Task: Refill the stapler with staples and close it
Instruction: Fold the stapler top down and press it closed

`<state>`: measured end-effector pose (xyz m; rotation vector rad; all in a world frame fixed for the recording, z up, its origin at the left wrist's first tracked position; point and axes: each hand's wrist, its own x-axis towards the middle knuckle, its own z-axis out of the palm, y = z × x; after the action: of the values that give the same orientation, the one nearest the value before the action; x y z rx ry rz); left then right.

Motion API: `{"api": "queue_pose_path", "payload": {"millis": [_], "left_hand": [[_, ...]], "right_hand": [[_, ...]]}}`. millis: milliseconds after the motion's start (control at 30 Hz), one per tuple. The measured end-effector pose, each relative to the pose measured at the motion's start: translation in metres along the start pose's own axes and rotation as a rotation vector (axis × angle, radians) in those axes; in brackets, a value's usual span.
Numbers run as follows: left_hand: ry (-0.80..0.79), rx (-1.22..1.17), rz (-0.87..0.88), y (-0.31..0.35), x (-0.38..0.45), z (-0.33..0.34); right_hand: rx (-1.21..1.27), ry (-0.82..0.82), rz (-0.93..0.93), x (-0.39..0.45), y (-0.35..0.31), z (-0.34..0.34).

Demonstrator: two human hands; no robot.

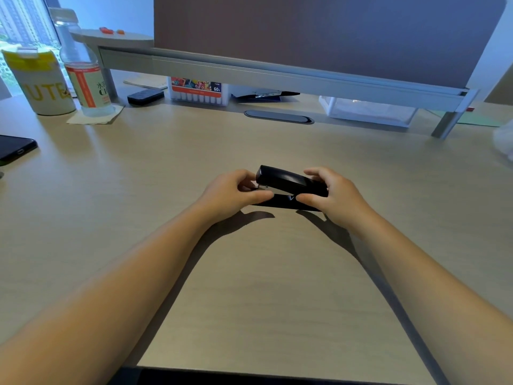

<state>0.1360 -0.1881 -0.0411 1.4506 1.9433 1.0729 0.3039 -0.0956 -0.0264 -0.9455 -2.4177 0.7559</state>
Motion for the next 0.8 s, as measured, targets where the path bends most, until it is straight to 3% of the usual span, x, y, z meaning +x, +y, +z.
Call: {"api": "queue_pose_path", "payload": {"millis": [200,567,800], "left_hand": [[0.065,-0.227,-0.128,0.0054,0.0042,0.0016],[0.131,-0.271,-0.109,0.0072,0.0038,0.0057],[0.116,-0.154,-0.079,0.0056,0.0029,0.0053]], "right_hand": [[0.106,0.061,0.041,-0.0090,0.0103,0.0074],[0.108,0.098,0.014,-0.0095,0.0130,0.0098],[0.111,0.098,0.016,-0.0109,0.0132,0.0097]]}}
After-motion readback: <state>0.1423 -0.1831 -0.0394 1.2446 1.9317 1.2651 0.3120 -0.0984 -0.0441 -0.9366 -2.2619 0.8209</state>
